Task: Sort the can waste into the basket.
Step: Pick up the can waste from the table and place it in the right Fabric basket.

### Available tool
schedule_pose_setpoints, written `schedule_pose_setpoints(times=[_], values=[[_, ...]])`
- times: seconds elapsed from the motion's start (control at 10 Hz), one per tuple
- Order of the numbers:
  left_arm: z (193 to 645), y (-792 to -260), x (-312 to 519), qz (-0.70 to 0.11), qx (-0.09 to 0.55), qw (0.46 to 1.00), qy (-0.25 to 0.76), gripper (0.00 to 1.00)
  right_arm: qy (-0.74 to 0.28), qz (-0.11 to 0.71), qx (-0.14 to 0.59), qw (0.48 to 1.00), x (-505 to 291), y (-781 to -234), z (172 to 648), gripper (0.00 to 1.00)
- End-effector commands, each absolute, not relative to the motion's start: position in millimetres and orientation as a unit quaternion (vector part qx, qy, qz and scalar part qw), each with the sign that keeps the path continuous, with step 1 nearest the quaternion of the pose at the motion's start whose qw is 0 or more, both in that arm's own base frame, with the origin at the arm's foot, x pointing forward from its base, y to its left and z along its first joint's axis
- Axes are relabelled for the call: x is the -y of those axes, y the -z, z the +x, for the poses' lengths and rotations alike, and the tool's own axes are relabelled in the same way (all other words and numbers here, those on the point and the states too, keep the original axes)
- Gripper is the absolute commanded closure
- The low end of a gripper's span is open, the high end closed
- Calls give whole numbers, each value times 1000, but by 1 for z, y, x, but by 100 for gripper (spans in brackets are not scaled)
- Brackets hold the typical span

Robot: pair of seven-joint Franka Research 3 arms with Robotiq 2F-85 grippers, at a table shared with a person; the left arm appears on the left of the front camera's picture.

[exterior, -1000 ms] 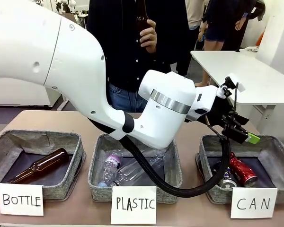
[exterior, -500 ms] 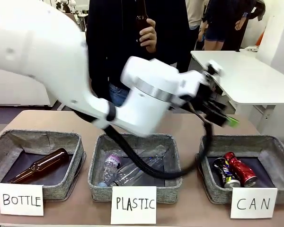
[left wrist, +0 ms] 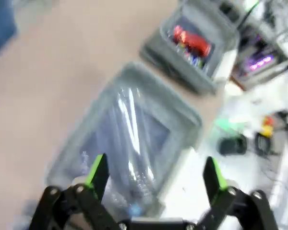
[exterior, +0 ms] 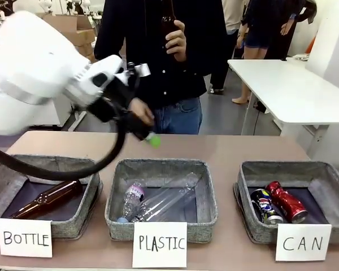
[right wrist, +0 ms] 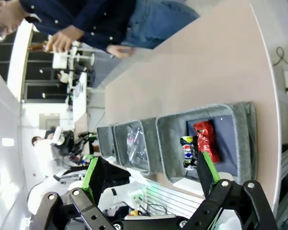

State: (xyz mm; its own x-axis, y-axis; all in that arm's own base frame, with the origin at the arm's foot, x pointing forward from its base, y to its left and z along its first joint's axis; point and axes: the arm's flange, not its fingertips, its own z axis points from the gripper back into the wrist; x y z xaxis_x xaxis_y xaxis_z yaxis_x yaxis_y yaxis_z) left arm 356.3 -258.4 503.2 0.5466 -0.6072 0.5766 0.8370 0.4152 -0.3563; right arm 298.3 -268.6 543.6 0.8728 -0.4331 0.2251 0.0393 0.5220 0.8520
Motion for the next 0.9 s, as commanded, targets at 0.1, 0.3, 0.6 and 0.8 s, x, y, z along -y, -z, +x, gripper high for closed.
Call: schedule_pose_setpoints(times=[0.1, 0.3, 0.6, 0.8], values=[[357, -571, 188, -422, 158, 824, 343, 0, 102, 418, 159, 889, 207, -554, 325, 0], [368, -562, 125, -478, 177, 823, 252, 0, 67, 426, 129, 893, 151, -551, 348, 0], [354, -541, 56, -555, 236, 779, 170, 0, 26, 494, 103, 863, 69, -551, 371, 0], [344, -532, 5, -604, 297, 733, 103, 0, 15, 559, 51, 827, 22, -543, 380, 0]])
